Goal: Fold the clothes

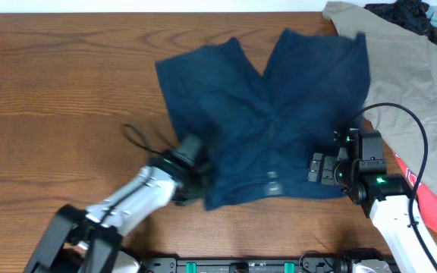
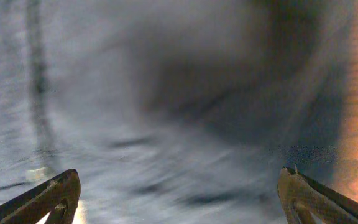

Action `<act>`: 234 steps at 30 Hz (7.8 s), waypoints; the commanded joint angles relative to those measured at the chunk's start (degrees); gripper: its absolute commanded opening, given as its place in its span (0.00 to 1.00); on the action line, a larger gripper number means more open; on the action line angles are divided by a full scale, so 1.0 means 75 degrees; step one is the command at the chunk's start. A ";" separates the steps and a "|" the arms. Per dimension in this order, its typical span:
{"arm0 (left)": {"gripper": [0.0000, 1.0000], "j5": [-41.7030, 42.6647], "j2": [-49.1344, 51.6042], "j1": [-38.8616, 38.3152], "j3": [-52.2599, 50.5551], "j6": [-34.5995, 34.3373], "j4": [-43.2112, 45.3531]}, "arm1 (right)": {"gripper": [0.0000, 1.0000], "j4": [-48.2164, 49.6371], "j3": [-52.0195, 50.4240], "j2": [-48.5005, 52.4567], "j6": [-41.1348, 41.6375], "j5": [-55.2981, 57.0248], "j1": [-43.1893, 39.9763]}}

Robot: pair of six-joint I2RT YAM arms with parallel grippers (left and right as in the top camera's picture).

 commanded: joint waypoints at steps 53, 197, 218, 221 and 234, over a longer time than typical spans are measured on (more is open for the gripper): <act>0.06 -0.0522 0.0670 0.0323 0.0731 -0.0968 -0.1990 | 0.99 -0.0280 0.0082 -0.0058 0.0306 -0.0294 -0.0157; 0.06 -0.1725 -0.0184 -0.1384 -0.0294 -0.6271 -0.1612 | 0.01 0.0058 0.0347 0.3593 0.4290 0.2130 0.0592; 0.06 -0.1649 -0.3407 -0.1585 0.1061 -0.2509 -0.2789 | 0.01 -0.3972 0.2873 0.0283 0.2404 0.1326 -0.1017; 0.06 -0.1737 -0.4048 -0.1585 0.1064 -0.2786 -0.3483 | 0.01 -0.4401 0.3177 -0.0076 0.2113 0.1326 -0.1399; 0.06 -0.3783 -0.5514 -0.1556 0.1064 -0.3468 -0.3838 | 0.01 -0.4389 0.4806 -0.0114 0.0079 0.0064 -0.1955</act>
